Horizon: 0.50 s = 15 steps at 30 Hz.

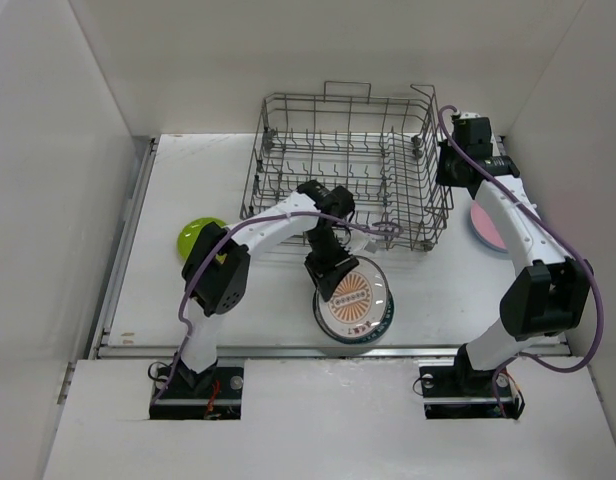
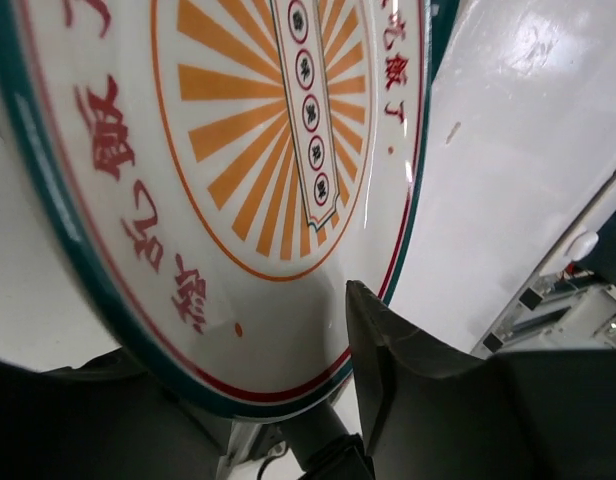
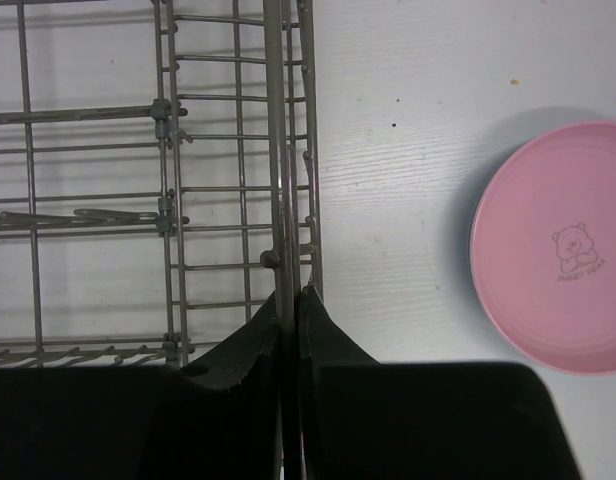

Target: Unload the plates from the dish rack

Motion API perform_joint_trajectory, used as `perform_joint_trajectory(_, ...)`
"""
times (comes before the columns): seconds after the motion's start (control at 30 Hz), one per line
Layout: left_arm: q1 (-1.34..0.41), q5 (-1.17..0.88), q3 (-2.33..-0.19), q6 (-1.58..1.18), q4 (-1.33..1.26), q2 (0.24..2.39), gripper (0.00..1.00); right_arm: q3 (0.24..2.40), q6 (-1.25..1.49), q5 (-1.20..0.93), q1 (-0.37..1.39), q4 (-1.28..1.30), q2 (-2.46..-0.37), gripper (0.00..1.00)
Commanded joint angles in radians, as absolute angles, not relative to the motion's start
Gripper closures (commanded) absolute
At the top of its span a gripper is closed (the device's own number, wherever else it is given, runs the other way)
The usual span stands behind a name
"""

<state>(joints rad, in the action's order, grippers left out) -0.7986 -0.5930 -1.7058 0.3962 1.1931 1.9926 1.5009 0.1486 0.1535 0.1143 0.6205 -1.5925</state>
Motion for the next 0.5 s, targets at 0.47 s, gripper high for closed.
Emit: perform_joint_trajectory(0.47,-0.865,-0.5,-1.787,0.517,1.348,2.031,0.3,1.496,0.204,0.104,0.115,0.543,-1.595,0.83)
